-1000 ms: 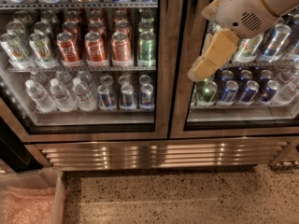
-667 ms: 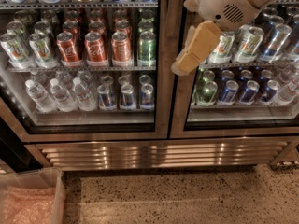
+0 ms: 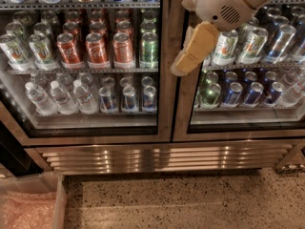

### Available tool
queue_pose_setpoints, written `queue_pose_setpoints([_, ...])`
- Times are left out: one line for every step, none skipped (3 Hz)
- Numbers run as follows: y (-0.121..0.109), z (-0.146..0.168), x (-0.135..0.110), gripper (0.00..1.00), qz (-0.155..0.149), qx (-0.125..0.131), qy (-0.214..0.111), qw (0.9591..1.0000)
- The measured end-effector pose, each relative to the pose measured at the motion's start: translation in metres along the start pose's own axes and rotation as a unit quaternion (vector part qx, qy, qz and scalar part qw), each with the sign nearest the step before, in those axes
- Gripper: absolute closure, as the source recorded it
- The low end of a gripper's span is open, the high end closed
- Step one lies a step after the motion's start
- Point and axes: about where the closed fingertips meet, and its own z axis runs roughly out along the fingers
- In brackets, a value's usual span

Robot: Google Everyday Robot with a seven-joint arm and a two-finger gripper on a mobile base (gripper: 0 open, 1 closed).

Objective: Open left fridge door

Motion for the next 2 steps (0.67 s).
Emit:
queue_pose_setpoints([-0.0214,0.0164,0.0015,0.00,-0.011,0.008,0.018,0.9997])
queue_pose_setpoints([-0.0298,0.0170,0.0069,0.00,-0.013,0.020,0.038,0.9990])
